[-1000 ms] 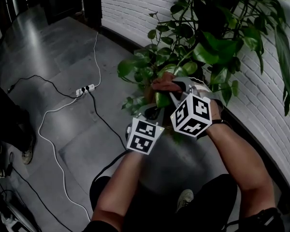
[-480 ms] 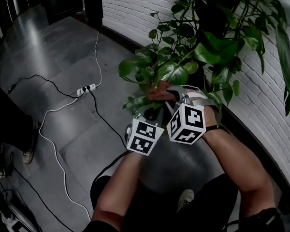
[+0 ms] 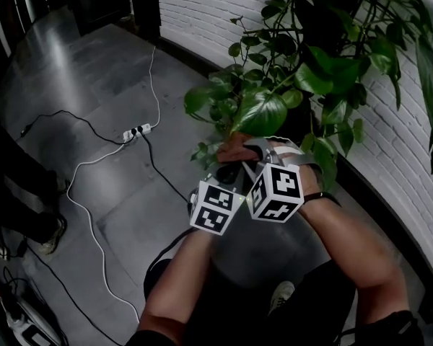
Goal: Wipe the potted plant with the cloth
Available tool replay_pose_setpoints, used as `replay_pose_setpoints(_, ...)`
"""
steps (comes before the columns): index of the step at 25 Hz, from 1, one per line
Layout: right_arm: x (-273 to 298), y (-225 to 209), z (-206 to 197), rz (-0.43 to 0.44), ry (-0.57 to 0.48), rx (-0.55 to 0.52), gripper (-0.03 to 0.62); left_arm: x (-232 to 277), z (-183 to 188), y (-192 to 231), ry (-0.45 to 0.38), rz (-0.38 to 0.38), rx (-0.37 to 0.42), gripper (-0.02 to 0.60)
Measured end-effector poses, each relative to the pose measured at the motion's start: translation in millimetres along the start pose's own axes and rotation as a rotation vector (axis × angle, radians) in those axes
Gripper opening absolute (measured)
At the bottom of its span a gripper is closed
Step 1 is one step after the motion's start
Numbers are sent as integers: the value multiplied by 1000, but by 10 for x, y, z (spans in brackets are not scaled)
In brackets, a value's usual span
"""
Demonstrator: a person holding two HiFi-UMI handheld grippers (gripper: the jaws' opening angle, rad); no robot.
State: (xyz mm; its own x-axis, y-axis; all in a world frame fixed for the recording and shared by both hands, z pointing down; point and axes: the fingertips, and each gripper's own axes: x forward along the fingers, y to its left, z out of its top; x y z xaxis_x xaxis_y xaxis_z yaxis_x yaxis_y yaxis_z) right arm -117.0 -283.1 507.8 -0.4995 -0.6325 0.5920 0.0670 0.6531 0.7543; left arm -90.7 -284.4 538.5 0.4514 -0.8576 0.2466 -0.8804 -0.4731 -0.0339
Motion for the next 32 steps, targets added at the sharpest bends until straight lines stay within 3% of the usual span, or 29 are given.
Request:
replay_pose_setpoints(6, -132, 198, 46, 92, -51, 101, 64, -187, -66, -20, 65, 33, -55, 17)
replay_pose_setpoints(11, -541, 189, 117, 183, -68, 214, 64, -521, 230, -142, 122, 55, -124, 17)
replay_pose_setpoints(18, -1434, -121, 459, 228, -89, 358, 64, -1148, 941, -403, 198, 42, -136, 17)
replay_pose_setpoints(28, -2734, -854, 975, 221, -85, 591, 64, -2039, 2335, -572, 194, 55, -174, 17)
replay_pose_setpoints(32, -3229, -1124, 1139, 211, -67, 669, 64, -2364, 2805, -653, 209, 28, -169, 17)
